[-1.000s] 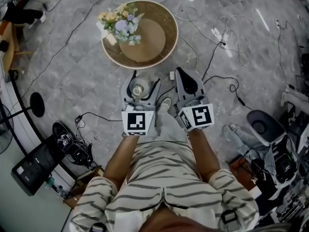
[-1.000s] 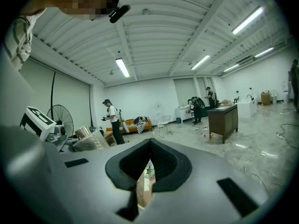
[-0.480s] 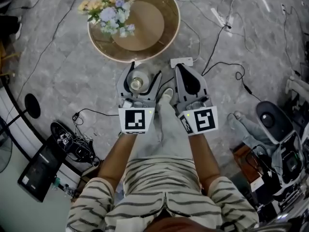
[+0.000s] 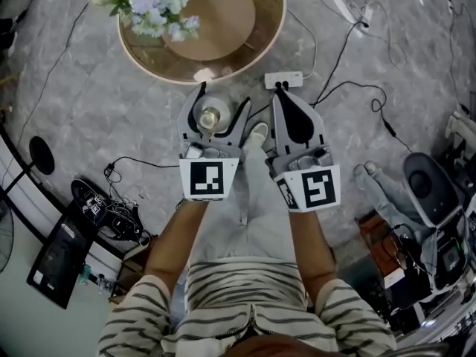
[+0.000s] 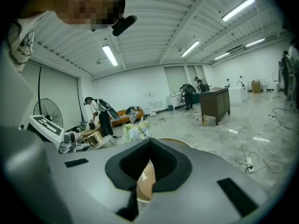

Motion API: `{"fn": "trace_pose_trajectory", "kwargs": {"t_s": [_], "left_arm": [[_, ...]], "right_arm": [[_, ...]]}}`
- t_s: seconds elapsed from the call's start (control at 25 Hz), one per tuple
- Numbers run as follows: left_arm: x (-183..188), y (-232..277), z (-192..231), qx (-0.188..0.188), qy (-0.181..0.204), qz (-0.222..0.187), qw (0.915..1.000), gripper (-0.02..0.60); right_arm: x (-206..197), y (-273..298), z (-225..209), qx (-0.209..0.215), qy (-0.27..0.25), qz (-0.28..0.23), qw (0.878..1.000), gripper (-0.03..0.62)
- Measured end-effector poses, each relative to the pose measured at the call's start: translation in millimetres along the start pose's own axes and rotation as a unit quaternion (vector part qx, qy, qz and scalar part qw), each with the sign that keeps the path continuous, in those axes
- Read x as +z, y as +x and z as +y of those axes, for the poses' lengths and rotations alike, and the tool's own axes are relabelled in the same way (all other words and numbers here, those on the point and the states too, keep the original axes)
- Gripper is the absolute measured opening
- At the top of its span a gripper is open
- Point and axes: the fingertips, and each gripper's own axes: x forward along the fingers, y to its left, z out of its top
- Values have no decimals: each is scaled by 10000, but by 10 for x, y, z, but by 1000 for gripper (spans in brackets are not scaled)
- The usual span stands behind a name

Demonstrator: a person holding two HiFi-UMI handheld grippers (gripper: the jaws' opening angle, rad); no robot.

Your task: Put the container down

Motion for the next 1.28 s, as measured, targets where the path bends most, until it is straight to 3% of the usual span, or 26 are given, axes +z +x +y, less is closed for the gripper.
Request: {"fn": "trace_pose_trajectory", "kwargs": {"t_s": [0.24,1.28], "left_arm": [[-266,226,123,7,259,83,9996,333],[-1554,1384,552,153,258,644,9975,334]], "right_arm": [[-321,116,-123,9,26,96,9999,9],[-1383,604,-451,-19,215,625,9978,9]]}}
